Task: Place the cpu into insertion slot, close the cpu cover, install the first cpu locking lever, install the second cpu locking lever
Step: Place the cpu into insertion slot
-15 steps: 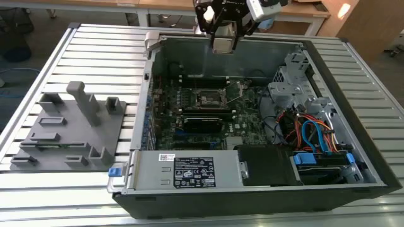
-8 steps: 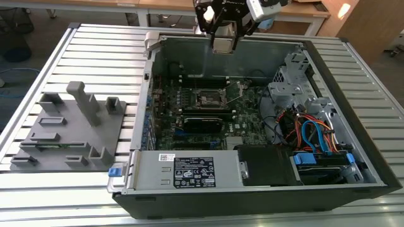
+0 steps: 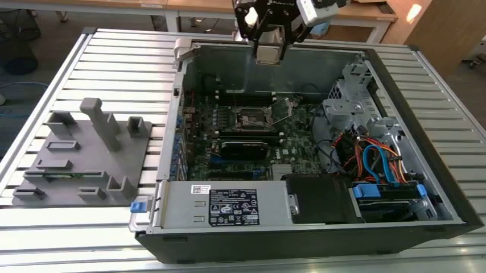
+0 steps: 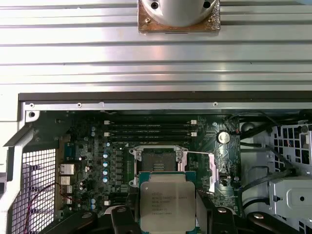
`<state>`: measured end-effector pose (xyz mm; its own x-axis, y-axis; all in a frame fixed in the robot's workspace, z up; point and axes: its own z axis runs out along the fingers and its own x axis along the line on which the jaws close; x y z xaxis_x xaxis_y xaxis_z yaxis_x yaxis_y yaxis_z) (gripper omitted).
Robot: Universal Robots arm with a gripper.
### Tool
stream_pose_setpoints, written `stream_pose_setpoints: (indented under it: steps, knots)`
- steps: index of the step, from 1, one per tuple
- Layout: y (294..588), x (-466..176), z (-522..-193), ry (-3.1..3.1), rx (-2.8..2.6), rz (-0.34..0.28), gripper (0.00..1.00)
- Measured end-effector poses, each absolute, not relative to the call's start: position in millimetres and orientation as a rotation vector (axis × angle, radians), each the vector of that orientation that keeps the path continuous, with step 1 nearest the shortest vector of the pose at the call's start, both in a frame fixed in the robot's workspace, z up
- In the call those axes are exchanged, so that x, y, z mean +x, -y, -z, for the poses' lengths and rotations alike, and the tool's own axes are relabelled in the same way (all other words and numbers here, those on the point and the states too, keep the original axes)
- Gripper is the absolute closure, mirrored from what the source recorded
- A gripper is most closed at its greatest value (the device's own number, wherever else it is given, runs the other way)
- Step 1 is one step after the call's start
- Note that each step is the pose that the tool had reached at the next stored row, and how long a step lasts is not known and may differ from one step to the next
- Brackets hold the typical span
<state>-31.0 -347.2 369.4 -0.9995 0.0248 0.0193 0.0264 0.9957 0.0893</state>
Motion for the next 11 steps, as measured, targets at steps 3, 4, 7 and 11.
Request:
stream_pose_setpoints:
  steps: [3, 4, 7, 11]
  knots:
    - [347.2, -31.0, -369.4, 3.12, -0.049, 0.14, 0.46]
    - [347.1, -31.0, -369.4, 3.12, -0.058, 0.14, 0.46]
    - [347.1, -31.0, -369.2, 3.12, -0.099, 0.14, 0.46]
    - [347.2, -31.1, -369.1, 3.12, -0.138, 0.141, 0.46]
